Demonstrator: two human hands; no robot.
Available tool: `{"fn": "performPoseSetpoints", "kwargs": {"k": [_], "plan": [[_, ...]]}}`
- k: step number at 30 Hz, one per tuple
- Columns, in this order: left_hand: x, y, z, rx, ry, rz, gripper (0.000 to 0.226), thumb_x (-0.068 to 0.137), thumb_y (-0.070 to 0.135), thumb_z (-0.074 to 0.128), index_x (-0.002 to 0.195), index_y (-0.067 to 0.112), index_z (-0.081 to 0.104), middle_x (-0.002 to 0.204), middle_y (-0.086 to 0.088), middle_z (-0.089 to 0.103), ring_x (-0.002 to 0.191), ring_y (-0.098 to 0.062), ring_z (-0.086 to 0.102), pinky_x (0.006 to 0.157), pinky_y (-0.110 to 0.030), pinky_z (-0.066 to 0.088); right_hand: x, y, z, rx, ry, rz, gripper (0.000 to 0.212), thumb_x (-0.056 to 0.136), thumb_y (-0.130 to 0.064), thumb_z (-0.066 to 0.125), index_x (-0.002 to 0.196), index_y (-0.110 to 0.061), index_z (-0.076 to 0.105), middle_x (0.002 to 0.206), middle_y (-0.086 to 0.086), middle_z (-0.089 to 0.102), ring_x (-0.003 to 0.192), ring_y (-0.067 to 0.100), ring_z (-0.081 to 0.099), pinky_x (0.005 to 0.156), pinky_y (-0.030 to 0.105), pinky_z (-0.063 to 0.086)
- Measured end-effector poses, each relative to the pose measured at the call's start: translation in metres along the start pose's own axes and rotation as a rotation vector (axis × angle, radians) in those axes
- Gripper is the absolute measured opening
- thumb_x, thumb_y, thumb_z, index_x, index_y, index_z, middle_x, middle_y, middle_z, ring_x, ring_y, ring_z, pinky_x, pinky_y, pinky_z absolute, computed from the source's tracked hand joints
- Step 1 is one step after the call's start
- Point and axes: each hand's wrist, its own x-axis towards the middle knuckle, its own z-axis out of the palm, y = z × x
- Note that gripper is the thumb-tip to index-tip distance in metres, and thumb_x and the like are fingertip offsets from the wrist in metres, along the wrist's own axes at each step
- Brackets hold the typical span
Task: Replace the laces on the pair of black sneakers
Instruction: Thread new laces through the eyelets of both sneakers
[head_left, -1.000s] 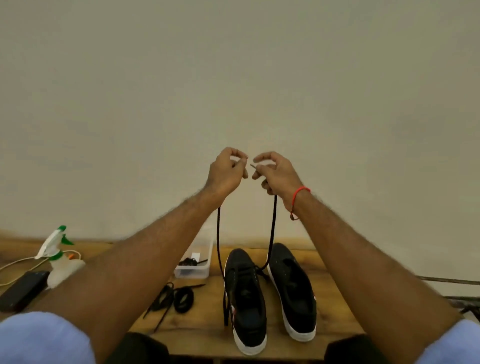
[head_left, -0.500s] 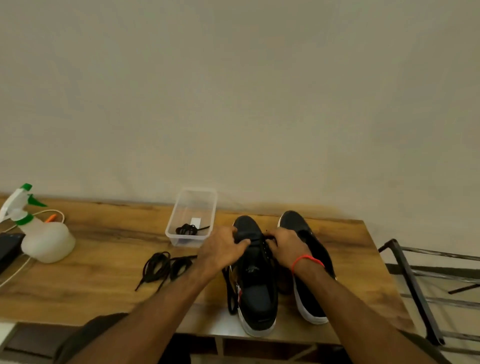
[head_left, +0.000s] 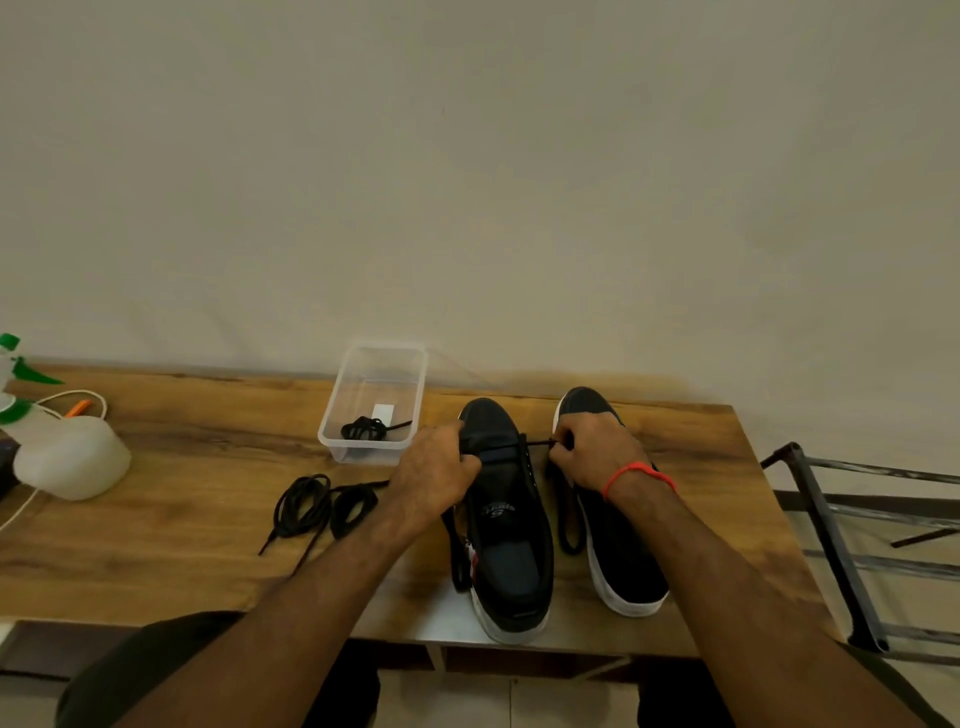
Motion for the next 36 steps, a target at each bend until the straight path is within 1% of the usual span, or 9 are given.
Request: {"fn": "performPoseSetpoints", "kwargs": {"k": [7,10,13,15,17,19,21,29,36], "plan": [[0.004,-0.001,0.007,-0.018,0.010,0.042,0.028,0.094,0.018,0.063,0.122,0.016,0.063,0.105,-0.001,0.063,0.092,-0.012,0.060,0.065,-0.019,0.042,0.000,0.017,-0.003,0.205,0.099,0.093,0.017,0.084,-0.021,0.067,0.074,-0.014,0.056,0.071,0.002,0.057,0.073,0.020,0.053,0.051,0.024,0.032],[0.006,-0.003,0.012,-0.011,0.027,0.089,0.025,0.096,0.022,0.061,0.120,0.018,0.066,0.109,-0.001,0.062,0.097,-0.012,0.058,0.072,-0.020,0.045,0.002,0.016,-0.003,0.227,0.097,0.001,0.009,0.091,-0.022,0.065,0.087,-0.015,0.068,0.086,0.003,0.067,0.086,0.019,0.061,0.067,0.024,0.041],[0.007,0.000,0.011,-0.017,0.041,0.142,0.024,0.103,0.028,0.052,0.115,0.015,0.068,0.109,-0.003,0.064,0.102,-0.015,0.058,0.090,-0.036,0.053,0.001,0.011,-0.004,0.319,0.091,-0.069,0.020,0.100,-0.021,0.058,0.111,-0.015,0.073,0.107,-0.001,0.071,0.104,0.014,0.062,0.088,0.020,0.044],[0.008,0.009,0.002,-0.102,0.074,0.187,0.032,0.107,0.023,0.046,0.103,0.005,0.072,0.096,-0.005,0.068,0.090,-0.017,0.059,0.089,-0.042,0.051,-0.002,0.003,-0.010,0.486,0.141,-0.081,0.022,0.101,-0.012,0.054,0.113,-0.016,0.073,0.109,-0.003,0.073,0.108,0.011,0.064,0.094,0.020,0.045],[0.004,0.022,-0.020,-0.274,0.120,0.203,0.030,0.107,0.017,0.046,0.110,0.005,0.074,0.094,-0.002,0.070,0.079,-0.014,0.061,0.077,-0.028,0.053,-0.007,-0.006,-0.021,0.695,0.221,-0.123,0.024,0.100,-0.006,0.054,0.109,-0.022,0.070,0.098,-0.005,0.076,0.093,0.007,0.067,0.085,0.023,0.051],[-0.002,0.037,-0.047,-0.477,0.190,0.181,0.025,0.105,0.015,0.053,0.121,0.015,0.072,0.095,0.004,0.072,0.074,-0.007,0.064,0.064,-0.017,0.052,-0.015,-0.017,-0.041,0.876,0.253,-0.168,0.025,0.099,-0.006,0.057,0.115,-0.024,0.065,0.090,-0.003,0.077,0.071,0.008,0.062,0.067,0.022,0.052],[-0.009,0.054,-0.076,-0.659,0.246,0.183,0.025,0.101,0.012,0.059,0.122,0.018,0.073,0.096,0.003,0.074,0.079,-0.007,0.069,0.069,-0.023,0.058,-0.023,-0.030,-0.068,1.037,0.269,-0.197,0.024,0.098,-0.006,0.059,0.118,-0.018,0.065,0.091,0.001,0.077,0.066,0.014,0.060,0.063,0.026,0.053],[-0.043,0.150,-0.202,-0.831,0.428,0.415,0.013,0.096,0.027,0.070,0.107,0.022,0.076,0.094,0.006,0.077,0.088,-0.012,0.073,0.081,-0.037,0.062,-0.062,-0.092,-0.211,1.375,0.422,-0.379,0.011,0.098,-0.013,0.063,0.106,-0.008,0.069,0.100,0.013,0.075,0.082,0.024,0.068,0.078,0.040,0.062],[-0.072,0.209,-0.275,-0.842,0.511,0.504,0.014,0.091,0.030,0.076,0.105,0.030,0.074,0.100,0.010,0.076,0.089,-0.008,0.074,0.080,-0.041,0.062,-0.087,-0.132,-0.303,1.340,0.503,-0.439,0.009,0.094,-0.018,0.068,0.101,-0.016,0.074,0.093,0.003,0.072,0.087,0.019,0.067,0.082,0.042,0.061]]}}
